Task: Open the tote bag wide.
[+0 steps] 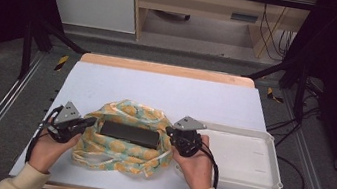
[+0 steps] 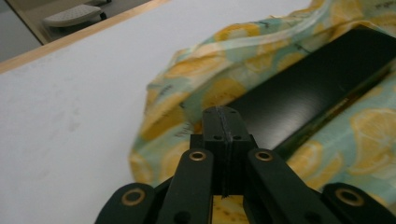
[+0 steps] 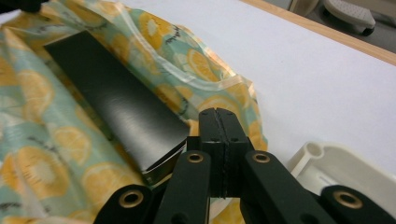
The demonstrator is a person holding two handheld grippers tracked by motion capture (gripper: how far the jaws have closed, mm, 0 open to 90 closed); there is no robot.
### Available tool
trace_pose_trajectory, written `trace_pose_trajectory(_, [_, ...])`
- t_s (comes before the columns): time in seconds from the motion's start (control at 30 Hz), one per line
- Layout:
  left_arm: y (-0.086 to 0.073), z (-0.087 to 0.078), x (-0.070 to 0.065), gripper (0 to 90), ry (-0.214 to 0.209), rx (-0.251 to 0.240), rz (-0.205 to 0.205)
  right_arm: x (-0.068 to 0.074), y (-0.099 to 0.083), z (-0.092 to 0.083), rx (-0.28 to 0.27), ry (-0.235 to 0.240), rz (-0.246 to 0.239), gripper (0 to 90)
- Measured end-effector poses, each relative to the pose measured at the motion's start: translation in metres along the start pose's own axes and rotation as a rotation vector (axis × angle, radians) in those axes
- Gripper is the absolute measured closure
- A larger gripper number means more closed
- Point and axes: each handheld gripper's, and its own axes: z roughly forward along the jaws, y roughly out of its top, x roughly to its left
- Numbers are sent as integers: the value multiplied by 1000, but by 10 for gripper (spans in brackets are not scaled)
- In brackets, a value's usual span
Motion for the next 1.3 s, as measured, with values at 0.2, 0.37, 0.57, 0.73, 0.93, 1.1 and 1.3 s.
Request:
trace_pose_trajectory(0.2, [-9,-1,-11,900,-43,5,-18,3,-9,-4,-4,-10,-1,900])
trace_pose_trajectory(0.37, [-17,-2,-20,900,-58,54,22,7,-16,-3,10,0,-4,900])
trace_pose_trajectory(0.57, [-26,6,-32,900,-77,135,68,21,-16,-3,18,15,-32,900])
trace_pose_trajectory(0.73, [-34,12,-33,900,-82,187,76,32,-20,3,46,37,-52,900])
trace_pose_trajectory(0.93, [-36,12,-37,900,-105,203,80,34,-25,6,72,37,-55,900])
trace_pose_trajectory(1.1, [-38,13,-43,900,-128,216,86,41,-29,11,105,48,-65,900])
trace_pose_trajectory(1.3, [-38,13,-50,900,-145,230,107,37,-35,15,148,28,-65,900])
